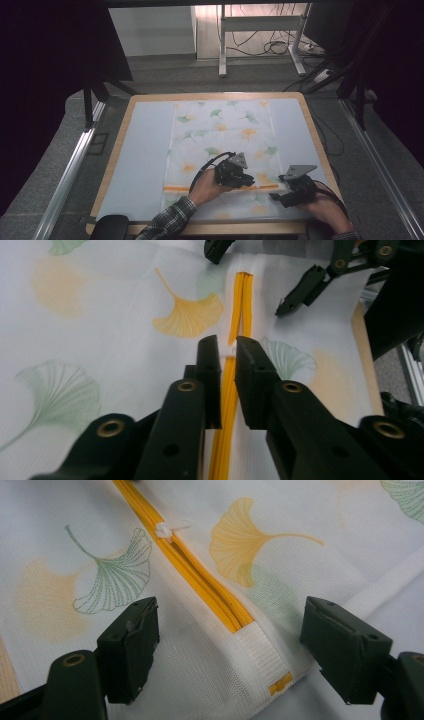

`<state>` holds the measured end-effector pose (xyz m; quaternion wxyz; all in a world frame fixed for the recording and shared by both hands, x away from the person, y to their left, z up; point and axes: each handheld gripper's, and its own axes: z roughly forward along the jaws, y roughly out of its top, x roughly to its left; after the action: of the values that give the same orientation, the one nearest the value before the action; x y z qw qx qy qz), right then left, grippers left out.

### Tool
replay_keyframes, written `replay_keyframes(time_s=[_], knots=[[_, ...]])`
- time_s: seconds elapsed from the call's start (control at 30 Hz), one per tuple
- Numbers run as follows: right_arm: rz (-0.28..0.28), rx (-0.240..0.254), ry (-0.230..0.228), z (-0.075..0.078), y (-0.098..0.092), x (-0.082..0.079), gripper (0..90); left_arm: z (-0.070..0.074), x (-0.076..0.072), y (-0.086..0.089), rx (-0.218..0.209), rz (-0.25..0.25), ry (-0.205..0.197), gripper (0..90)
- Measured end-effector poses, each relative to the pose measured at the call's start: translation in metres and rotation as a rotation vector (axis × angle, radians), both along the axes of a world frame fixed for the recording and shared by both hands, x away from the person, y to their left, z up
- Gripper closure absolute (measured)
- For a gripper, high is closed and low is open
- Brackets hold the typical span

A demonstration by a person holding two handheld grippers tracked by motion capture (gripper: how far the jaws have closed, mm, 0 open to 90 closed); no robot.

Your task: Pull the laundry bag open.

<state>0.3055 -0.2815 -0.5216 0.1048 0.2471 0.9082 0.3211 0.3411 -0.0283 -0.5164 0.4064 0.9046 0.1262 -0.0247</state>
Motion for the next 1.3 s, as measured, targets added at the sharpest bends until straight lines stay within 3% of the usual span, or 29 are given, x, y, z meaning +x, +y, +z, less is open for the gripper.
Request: replay_keyframes(time_s=[0.13, 0.3, 0.37, 0.53, 0.97, 1.3], knots=[[0.000, 0.001, -0.001, 0.000, 0.000, 0.000, 23.2, -0.003, 0.002, -0.012, 0.001, -0.002, -0.006, 72.4], [0.000, 0.002, -0.001, 0.000, 0.000, 0.000, 23.2, -0.007, 0.004, -0.024, 0.041, -0.029, -0.022, 66.0], [0.000, 0.002, 0.000, 0.000, 0.000, 0.000, 23.2, -0.009, 0.003, -0.025, 0.052, -0.041, -0.018, 67.9], [0.000, 0.003, 0.000, 0.000, 0.000, 0.000, 23.2, -0.009, 0.002, -0.022, 0.066, -0.065, 0.007, 84.3], [-0.001, 0.003, 0.000, 0.000, 0.000, 0.000, 23.2, -0.009, 0.001, -0.021, 0.090, -0.074, -0.010, 84.9], [-0.002, 0.002, -0.001, 0.000, 0.000, 0.000, 23.3, -0.006, 0.003, -0.017, 0.092, -0.058, 0.008, 90.0]])
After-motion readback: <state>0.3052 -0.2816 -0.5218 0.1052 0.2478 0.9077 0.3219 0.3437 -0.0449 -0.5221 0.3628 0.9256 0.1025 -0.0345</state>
